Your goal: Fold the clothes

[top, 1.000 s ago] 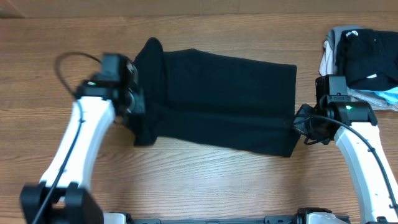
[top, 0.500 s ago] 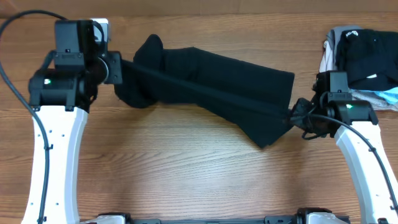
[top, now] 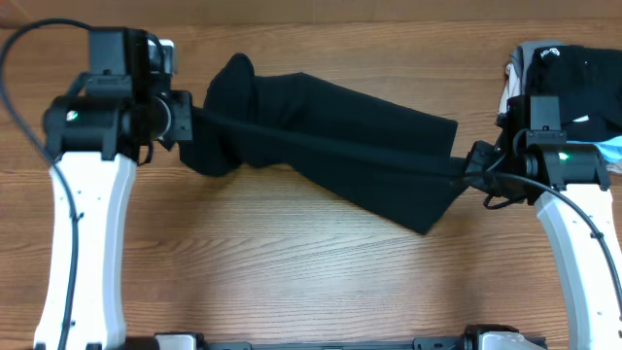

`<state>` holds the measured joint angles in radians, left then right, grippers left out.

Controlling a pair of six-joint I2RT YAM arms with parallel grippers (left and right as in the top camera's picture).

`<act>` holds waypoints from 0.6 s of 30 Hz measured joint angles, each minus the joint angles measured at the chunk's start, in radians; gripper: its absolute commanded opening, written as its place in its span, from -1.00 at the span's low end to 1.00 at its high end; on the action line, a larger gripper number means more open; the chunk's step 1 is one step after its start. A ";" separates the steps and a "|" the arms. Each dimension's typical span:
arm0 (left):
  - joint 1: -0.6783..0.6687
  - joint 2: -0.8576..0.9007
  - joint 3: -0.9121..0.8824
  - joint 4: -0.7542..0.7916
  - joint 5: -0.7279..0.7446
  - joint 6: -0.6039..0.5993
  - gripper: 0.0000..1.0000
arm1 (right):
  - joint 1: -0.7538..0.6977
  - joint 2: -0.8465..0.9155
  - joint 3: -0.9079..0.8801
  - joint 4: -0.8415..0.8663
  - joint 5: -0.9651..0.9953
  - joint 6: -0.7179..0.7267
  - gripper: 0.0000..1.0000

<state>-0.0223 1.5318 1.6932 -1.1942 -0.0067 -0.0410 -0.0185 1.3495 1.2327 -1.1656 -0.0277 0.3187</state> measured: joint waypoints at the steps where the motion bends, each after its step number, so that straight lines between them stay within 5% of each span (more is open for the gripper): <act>1: 0.002 0.020 -0.019 0.002 0.007 0.000 -0.91 | 0.000 0.002 0.000 -0.008 0.003 -0.001 -0.92; 15: 0.011 0.356 -0.245 0.232 0.046 0.000 -0.92 | -0.001 0.082 0.000 -0.016 0.013 -0.005 -0.92; 18: 0.011 0.406 -0.246 0.283 0.052 0.000 -0.78 | -0.001 0.091 0.000 -0.014 0.008 -0.005 -0.92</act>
<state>-0.0113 1.9373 1.4471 -0.9108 0.0452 -0.0406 -0.0193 1.4403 1.2327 -1.1801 -0.0193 0.3138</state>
